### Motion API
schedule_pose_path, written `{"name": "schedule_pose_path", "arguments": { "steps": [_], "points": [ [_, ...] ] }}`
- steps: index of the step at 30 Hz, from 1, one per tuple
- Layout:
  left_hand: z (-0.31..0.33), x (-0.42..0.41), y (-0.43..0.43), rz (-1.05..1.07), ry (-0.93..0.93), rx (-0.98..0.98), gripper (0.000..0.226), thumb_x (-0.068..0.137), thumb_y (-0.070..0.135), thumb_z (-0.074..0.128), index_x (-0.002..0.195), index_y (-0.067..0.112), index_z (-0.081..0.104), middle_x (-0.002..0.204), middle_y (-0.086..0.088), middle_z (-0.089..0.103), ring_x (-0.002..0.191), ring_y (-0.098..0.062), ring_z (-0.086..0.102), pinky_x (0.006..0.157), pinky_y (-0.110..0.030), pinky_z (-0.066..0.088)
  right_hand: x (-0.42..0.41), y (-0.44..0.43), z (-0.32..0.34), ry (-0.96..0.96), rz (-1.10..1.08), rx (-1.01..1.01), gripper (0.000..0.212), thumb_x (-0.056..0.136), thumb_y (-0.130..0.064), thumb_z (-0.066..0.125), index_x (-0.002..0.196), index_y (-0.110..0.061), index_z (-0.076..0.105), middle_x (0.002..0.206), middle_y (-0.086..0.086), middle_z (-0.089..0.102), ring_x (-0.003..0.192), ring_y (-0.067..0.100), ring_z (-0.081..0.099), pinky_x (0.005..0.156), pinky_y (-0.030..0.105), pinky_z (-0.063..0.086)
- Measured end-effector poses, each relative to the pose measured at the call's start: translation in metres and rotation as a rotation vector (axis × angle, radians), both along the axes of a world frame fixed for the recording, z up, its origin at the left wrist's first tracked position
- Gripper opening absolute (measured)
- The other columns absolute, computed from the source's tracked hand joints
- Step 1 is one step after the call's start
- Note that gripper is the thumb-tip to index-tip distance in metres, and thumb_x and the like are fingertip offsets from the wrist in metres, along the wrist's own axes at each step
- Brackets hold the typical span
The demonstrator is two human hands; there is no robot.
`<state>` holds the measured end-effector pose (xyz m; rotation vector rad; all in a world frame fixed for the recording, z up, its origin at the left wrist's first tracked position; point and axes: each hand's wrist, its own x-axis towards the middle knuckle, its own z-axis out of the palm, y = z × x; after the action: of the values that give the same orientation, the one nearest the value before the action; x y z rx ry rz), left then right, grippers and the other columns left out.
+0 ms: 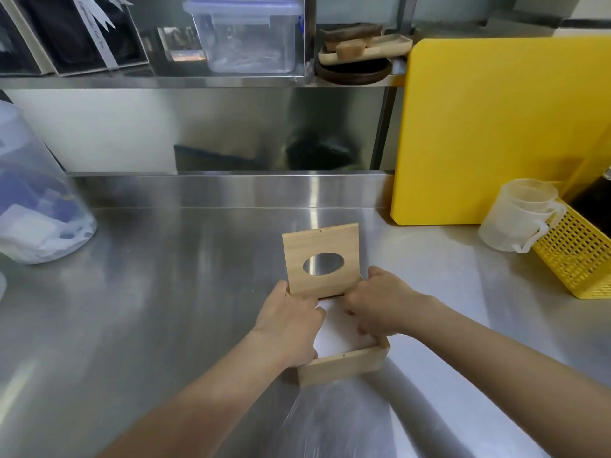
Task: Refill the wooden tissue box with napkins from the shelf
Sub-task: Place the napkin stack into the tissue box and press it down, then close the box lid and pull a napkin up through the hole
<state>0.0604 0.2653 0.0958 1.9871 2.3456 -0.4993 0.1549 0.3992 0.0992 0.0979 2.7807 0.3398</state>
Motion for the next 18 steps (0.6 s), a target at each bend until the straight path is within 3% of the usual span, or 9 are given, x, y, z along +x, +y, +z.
{"name": "schedule_pose_path", "arguments": {
  "steps": [2, 6, 10, 13, 16, 18],
  "points": [
    [0.000, 0.000, -0.003, 0.027, -0.019, -0.008, 0.027, 0.082, 0.035, 0.054, 0.097, 0.013, 0.052, 0.104, -0.004, 0.057, 0.093, -0.024, 0.053, 0.093, -0.040, 0.027, 0.002, 0.002, 0.004, -0.013, -0.005, -0.059, 0.011, 0.083, -0.024, 0.060, 0.089, -0.015, 0.058, 0.095, 0.004, 0.066, 0.085, 0.023, 0.056, 0.081, 0.030, 0.032],
    [0.002, -0.002, -0.006, 0.072, -0.019, -0.012, 0.026, 0.080, 0.038, 0.053, 0.093, 0.016, 0.053, 0.106, -0.004, 0.057, 0.095, -0.025, 0.056, 0.099, -0.046, 0.024, 0.006, 0.008, 0.015, 0.015, 0.052, -0.067, 0.016, 0.080, -0.030, 0.063, 0.079, -0.020, 0.051, 0.088, -0.001, 0.060, 0.083, 0.019, 0.051, 0.088, 0.034, 0.034],
    [0.003, 0.001, -0.003, 0.087, -0.034, -0.066, 0.016, 0.081, 0.033, 0.054, 0.088, 0.018, 0.052, 0.108, -0.003, 0.056, 0.104, -0.022, 0.050, 0.102, -0.043, 0.022, 0.003, 0.000, 0.013, -0.067, 0.001, -0.078, 0.017, 0.078, -0.023, 0.065, 0.074, -0.020, 0.049, 0.080, 0.000, 0.056, 0.072, 0.019, 0.046, 0.075, 0.029, 0.026],
    [-0.001, 0.000, -0.003, 0.112, -0.053, -0.079, 0.024, 0.080, 0.033, 0.054, 0.097, 0.016, 0.057, 0.114, -0.002, 0.053, 0.115, -0.018, 0.042, 0.111, -0.046, 0.010, 0.003, -0.004, 0.006, -0.104, -0.054, -0.117, 0.015, 0.076, -0.016, 0.064, 0.078, -0.019, 0.050, 0.092, 0.005, 0.060, 0.073, 0.020, 0.044, 0.073, 0.029, 0.028],
    [0.001, -0.005, -0.007, 0.105, -0.094, -0.044, 0.029, 0.079, 0.041, 0.055, 0.096, 0.017, 0.057, 0.112, 0.001, 0.052, 0.116, -0.015, 0.039, 0.115, -0.048, 0.000, 0.010, -0.001, 0.008, -0.043, -0.130, -0.271, 0.009, 0.078, -0.017, 0.061, 0.085, -0.018, 0.055, 0.095, 0.002, 0.058, 0.078, 0.020, 0.046, 0.074, 0.029, 0.032],
    [0.007, -0.012, -0.014, 0.050, -0.152, 0.002, 0.031, 0.078, 0.047, 0.054, 0.091, 0.019, 0.057, 0.098, 0.006, 0.054, 0.106, -0.013, 0.045, 0.115, -0.044, 0.002, 0.020, 0.004, 0.011, 0.041, -0.186, -0.447, 0.009, 0.081, -0.022, 0.061, 0.088, -0.016, 0.061, 0.090, -0.001, 0.060, 0.082, 0.020, 0.053, 0.076, 0.029, 0.038]
  ]
}}
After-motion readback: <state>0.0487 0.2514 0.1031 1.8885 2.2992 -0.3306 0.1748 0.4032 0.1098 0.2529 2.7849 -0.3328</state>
